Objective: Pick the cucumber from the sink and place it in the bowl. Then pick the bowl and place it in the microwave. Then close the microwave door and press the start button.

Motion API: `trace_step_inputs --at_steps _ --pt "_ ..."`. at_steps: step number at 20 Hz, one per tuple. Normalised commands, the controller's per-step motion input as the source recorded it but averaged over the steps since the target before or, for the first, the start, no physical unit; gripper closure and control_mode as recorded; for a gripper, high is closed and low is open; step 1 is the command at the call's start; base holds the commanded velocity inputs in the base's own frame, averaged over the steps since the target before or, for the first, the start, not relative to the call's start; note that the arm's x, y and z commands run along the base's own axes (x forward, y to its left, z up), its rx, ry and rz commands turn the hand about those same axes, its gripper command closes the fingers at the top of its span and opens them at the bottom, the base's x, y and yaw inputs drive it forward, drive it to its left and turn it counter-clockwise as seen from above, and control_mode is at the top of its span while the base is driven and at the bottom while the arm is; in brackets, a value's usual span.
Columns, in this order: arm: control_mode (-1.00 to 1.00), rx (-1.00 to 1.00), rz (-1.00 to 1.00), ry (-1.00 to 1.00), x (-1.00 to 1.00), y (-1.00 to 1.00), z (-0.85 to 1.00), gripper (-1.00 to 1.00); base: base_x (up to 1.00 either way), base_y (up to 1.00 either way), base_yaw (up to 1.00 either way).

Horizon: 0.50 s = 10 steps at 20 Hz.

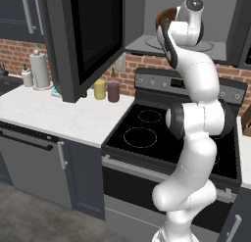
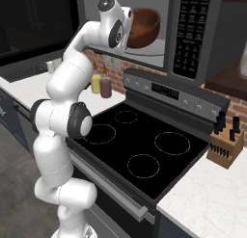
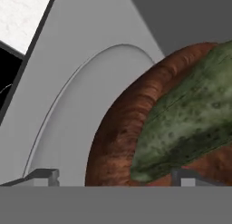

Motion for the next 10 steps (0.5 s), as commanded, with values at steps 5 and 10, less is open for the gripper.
trace_step_inputs --at_steps 5,10 --pt "-1.00 0.00 0.00 -0.18 0.21 0.00 -0.01 -1.00 0.00 0.00 0.00" --pt "-1.00 0.01 0.01 -0.54 0.01 0.00 -0.15 -1.00 0.00 0.00 0.00"
